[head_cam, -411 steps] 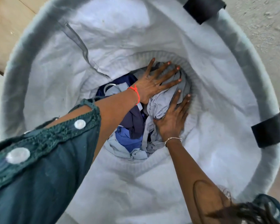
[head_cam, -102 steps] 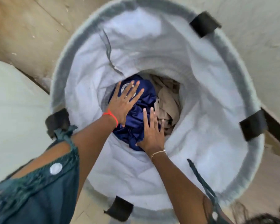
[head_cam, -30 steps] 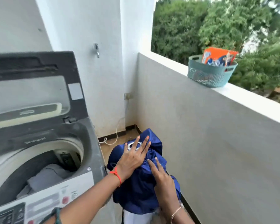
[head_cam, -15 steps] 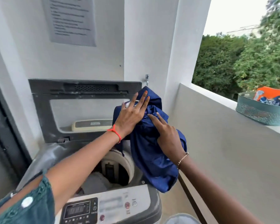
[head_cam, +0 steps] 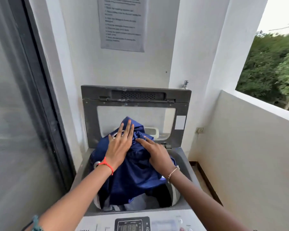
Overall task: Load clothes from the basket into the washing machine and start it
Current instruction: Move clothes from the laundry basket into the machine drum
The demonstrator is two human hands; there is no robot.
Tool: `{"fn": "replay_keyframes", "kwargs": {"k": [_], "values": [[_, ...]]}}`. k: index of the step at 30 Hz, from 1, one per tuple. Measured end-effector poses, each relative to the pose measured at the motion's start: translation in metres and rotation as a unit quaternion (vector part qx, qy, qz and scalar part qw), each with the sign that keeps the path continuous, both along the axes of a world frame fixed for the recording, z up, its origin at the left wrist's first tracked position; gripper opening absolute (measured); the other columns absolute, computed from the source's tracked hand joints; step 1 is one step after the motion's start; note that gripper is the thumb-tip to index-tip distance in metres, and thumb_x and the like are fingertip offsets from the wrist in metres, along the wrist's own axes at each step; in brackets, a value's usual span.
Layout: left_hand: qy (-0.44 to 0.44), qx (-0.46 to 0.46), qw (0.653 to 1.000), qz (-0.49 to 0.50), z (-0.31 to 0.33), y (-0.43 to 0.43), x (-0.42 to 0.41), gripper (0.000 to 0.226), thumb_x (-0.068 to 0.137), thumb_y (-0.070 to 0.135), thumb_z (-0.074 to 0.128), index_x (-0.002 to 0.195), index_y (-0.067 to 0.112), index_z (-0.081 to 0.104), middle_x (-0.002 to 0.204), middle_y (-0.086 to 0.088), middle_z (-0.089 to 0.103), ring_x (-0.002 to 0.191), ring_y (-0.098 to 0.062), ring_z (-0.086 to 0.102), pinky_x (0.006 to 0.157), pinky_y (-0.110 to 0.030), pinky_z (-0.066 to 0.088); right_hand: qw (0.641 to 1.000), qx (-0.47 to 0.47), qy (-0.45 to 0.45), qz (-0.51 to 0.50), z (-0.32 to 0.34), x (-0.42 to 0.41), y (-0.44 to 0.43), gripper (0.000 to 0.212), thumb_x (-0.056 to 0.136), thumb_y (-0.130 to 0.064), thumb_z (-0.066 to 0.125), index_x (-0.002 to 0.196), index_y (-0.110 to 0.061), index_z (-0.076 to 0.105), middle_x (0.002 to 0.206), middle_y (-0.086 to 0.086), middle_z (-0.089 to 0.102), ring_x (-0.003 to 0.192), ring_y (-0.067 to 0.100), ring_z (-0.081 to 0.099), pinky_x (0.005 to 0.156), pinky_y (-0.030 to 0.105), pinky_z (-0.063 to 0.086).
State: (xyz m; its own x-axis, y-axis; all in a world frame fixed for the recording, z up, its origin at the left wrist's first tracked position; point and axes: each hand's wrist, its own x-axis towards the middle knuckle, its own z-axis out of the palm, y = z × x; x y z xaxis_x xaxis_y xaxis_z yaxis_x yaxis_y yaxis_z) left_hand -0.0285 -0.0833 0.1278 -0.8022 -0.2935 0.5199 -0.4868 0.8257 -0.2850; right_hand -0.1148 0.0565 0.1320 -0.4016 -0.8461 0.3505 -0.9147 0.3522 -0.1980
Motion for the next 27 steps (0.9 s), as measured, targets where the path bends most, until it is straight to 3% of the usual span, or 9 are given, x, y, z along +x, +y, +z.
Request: {"fn": "replay_keyframes", "kwargs": {"k": [2,4,6,8,12,17,22,27], "values": [[-0.039,0.044,0.998,0.026,-0.032,-0.005,0.009,0.097,0.054,-0.003,0.081,0.140,0.004,0.038,0.149,-0.012,0.033,0.128,-0.035,0.045,0.071,-0.053,0.056,0.999,0.035,-0.020,0.008,-0.024,0.005,-0.009,0.082,0.069,0.012,0.038,0.138,-0.031,0.030,0.149,0.008,0.031,0.101,0.042,0.056,0.075,0.044,0.046],[-0.078,0.091,0.992,0.047,-0.053,-0.005,0.015,0.102,0.051,-0.006,0.081,0.141,0.010,0.036,0.152,-0.011,0.028,0.128,-0.039,0.044,0.076,-0.060,0.052,0.997,0.071,-0.027,0.003,-0.044,0.005,-0.015,0.085,0.071,0.014,0.039,0.141,-0.031,0.023,0.151,0.008,0.024,0.112,0.040,0.051,0.081,0.044,0.045],[-0.105,0.124,0.986,0.039,-0.065,-0.003,0.017,0.107,0.061,-0.008,0.073,0.148,0.018,0.016,0.155,-0.013,0.001,0.137,-0.043,0.024,0.089,-0.070,0.038,0.993,0.121,-0.014,-0.010,-0.058,0.002,-0.018,0.088,0.075,0.014,0.043,0.144,-0.032,0.011,0.154,0.007,0.014,0.130,0.034,0.036,0.093,0.044,0.042],[-0.173,0.157,0.972,0.016,-0.074,-0.002,0.017,0.105,0.076,-0.004,0.061,0.145,0.021,-0.015,0.146,-0.012,-0.030,0.141,-0.042,-0.008,0.100,-0.074,0.017,0.984,0.175,-0.013,-0.027,-0.068,-0.007,-0.019,0.088,0.081,0.010,0.046,0.145,-0.032,0.001,0.155,0.006,0.008,0.137,0.031,0.023,0.104,0.049,0.032],[-0.233,0.215,0.948,0.013,-0.075,0.001,0.010,0.116,0.078,0.027,0.070,0.134,0.017,-0.031,0.137,-0.006,-0.041,0.130,-0.031,-0.034,0.101,-0.073,-0.001,0.976,0.210,-0.048,-0.044,-0.076,-0.024,-0.012,0.093,0.077,0.005,0.056,0.145,-0.028,0.001,0.154,0.008,0.013,0.136,0.028,0.026,0.106,0.046,0.031],[-0.226,0.241,0.943,-0.044,-0.073,0.016,-0.012,0.115,0.079,0.038,0.068,0.132,0.017,-0.033,0.141,-0.004,-0.041,0.126,-0.028,-0.038,0.103,-0.070,-0.006,0.977,0.159,-0.113,-0.090,-0.076,-0.049,0.022,0.081,0.080,-0.010,0.059,0.145,-0.020,0.011,0.152,0.008,0.022,0.136,0.021,0.029,0.108,0.041,0.031],[-0.194,0.265,0.934,-0.143,-0.071,0.068,-0.056,0.107,0.084,0.037,0.062,0.135,0.019,-0.031,0.147,-0.001,-0.034,0.134,-0.024,-0.033,0.108,-0.066,-0.005,0.974,0.022,-0.126,-0.189,-0.071,-0.068,0.092,0.068,0.085,-0.020,0.055,0.143,-0.015,0.019,0.140,0.011,0.043,0.125,0.027,0.042,0.102,0.035,0.031],[-0.173,0.263,0.912,-0.261,-0.076,0.160,-0.106,0.095,0.090,0.030,0.055,0.140,0.018,-0.025,0.154,0.000,-0.023,0.134,-0.013,-0.029,0.113,-0.058,-0.002,0.918,-0.108,-0.173,-0.339,-0.080,-0.077,0.199,0.065,0.084,-0.020,0.057,0.141,-0.014,0.027,0.129,0.016,0.054,0.112,0.036,0.052,0.094,0.041,0.042]]}}
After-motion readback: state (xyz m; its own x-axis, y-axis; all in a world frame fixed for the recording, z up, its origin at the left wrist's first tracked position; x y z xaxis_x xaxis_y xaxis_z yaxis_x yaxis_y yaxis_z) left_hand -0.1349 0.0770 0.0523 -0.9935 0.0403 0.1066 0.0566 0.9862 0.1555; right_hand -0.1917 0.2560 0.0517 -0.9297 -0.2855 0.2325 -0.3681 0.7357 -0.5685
